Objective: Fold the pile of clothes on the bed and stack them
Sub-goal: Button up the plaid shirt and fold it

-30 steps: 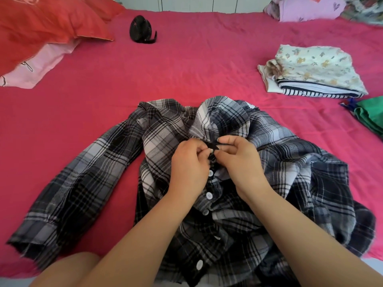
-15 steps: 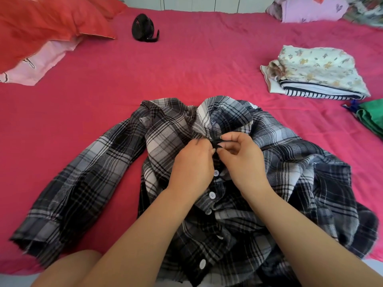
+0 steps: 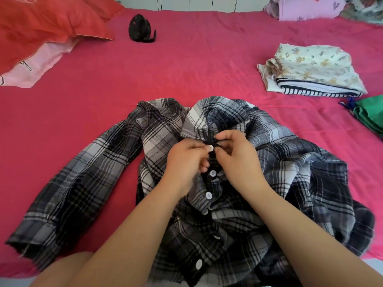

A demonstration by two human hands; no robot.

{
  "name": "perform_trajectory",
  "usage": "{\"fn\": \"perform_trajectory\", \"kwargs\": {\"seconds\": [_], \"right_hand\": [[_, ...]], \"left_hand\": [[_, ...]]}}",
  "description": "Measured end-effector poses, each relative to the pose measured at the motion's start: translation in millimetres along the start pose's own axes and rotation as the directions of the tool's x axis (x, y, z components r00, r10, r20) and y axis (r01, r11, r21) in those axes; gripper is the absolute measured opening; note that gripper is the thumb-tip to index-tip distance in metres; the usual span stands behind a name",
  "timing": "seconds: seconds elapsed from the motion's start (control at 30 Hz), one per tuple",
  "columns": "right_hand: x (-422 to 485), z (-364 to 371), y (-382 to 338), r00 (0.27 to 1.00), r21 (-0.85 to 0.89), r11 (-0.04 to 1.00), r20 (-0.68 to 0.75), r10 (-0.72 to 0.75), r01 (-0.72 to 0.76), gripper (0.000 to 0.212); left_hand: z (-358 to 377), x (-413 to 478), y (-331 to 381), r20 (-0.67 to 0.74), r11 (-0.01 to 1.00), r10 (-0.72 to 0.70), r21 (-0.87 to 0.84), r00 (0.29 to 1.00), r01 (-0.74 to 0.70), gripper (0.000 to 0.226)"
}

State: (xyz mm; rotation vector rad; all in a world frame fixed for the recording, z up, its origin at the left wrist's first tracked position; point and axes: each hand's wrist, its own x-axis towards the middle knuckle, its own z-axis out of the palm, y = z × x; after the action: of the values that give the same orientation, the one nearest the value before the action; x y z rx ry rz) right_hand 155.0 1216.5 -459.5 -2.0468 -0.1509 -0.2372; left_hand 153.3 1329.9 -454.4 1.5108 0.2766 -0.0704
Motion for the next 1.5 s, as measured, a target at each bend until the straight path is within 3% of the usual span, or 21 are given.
{"fn": "perform_trajectory", "kwargs": {"seconds": [0.03,0.1,0.17,0.23,0.33,0.43,0.47,0.53,0.6,0.67,0.73,0.8,0.87,0.97,1.03,1.1,1.23,1.3,1.37,1.5], "right_hand": [[-0.6,-0.6,-0.4,0.999,-0.048,0.998,0.008,-0.034,0.034,0.031],[-2.0,-1.3,-0.4,0.995,-0.121,0.988,0.018,-0.097,0.099,0.032],[-2.5,-2.6,-0.8,0.99,-0.165,0.976,0.038,-0.139,0.143,0.033],[-0.7,-6.0,-2.5,0.976,-0.213,0.953,0.078,-0.203,0.215,0.045],[7.1,-19.6,-3.1,0.964,-0.215,0.94,0.059,-0.259,0.266,0.044],[21.2,-43.9,2.2,0.981,-0.156,0.98,-0.132,-0.145,0.124,0.036],[28.3,-53.3,6.0,0.978,-0.173,0.982,-0.184,-0.103,0.071,0.035],[46.1,-69.9,16.5,0.984,-0.303,0.953,-0.174,-0.032,-0.023,0.028],[63.5,-79.1,25.4,0.997,-0.481,0.874,-0.011,0.075,-0.071,0.036],[78.5,-78.7,28.8,0.982,-0.585,0.811,0.148,0.116,-0.008,0.05],[93.4,-71.8,29.0,0.969,-0.606,0.789,0.239,0.06,0.1,0.059],[109.1,-61.4,30.2,0.936,-0.64,0.743,0.348,0.055,0.195,0.072],[123.6,-50.0,30.6,0.899,-0.666,0.697,0.432,0.069,0.266,0.067],[139.1,-41.6,27.8,0.928,-0.526,0.816,0.372,-0.032,0.239,0.023],[149.1,-43.6,24.9,0.956,-0.425,0.89,0.292,-0.04,0.168,0.011],[162.4,-50.9,23.2,0.977,-0.412,0.9,0.202,-0.066,0.146,0.023],[201.9,-68.6,10.3,0.989,-0.49,0.863,-0.008,-0.151,0.127,0.015],[229.6,-75.9,-2.4,0.975,-0.536,0.835,-0.094,-0.203,0.122,0.015],[258.4,-79.4,-20.5,0.958,-0.535,0.839,-0.182,-0.223,0.094,0.016],[307.2,-74.9,-50.8,0.95,-0.119,0.993,-0.309,-0.038,0.001,0.005]], "left_hand": [[-2.7,0.6,2.1,0.068,0.979,-0.115,-0.162,0.991,0.125,0.016],[-7.3,1.0,3.2,0.182,0.899,-0.252,-0.318,0.95,0.3,0.015],[-9.3,1.3,2.7,0.215,0.86,-0.293,-0.367,0.932,0.355,0.013],[-11.5,3.2,3.9,0.168,0.876,-0.249,-0.382,0.954,0.296,0.008],[-23.7,8.0,11.0,0.113,0.97,-0.085,-0.218,0.99,0.109,0.01],[-44.4,21.4,16.6,-0.038,0.971,0.048,0.236,0.998,-0.038,0.01],[-52.1,27.5,18.5,-0.084,0.902,0.12,0.426,0.989,-0.073,0.007],[-64.6,42.3,23.1,-0.048,0.682,0.265,0.716,0.963,-0.152,0.006],[-69.8,59.3,28.7,0.074,0.525,0.359,0.808,0.93,-0.267,0.013],[-69.2,77.6,31.0,0.214,0.392,0.424,0.833,0.88,-0.392,0.027],[-65.8,101.7,31.2,0.359,0.257,0.395,0.841,0.846,-0.476,0.049],[-56.5,130.2,31.1,0.414,0.175,0.232,0.872,0.88,-0.456,0.069],[-46.0,153.1,33.9,0.33,0.15,0.042,0.931,0.943,-0.333,0.056],[-37.7,172.7,25.7,0.318,0.128,-0.036,0.942,0.947,-0.312,0.039],[-39.0,177.0,25.3,0.328,0.127,0.081,0.933,0.941,-0.336,0.028],[-44.0,181.0,38.9,0.311,0.045,0.205,0.944,0.928,-0.326,0.02],[-64.6,187.2,99.6,0.139,0.307,0.438,0.905,0.888,-0.293,0.012],[-69.0,194.8,132.4,0.07,0.364,0.491,0.889,0.868,-0.277,0.016],[-64.2,205.6,161.6,0.022,0.349,0.581,0.897,0.814,-0.273,0.022],[-50.3,232.9,197.1,-0.08,0.298,0.735,0.93,0.674,-0.215,0.023]]}}
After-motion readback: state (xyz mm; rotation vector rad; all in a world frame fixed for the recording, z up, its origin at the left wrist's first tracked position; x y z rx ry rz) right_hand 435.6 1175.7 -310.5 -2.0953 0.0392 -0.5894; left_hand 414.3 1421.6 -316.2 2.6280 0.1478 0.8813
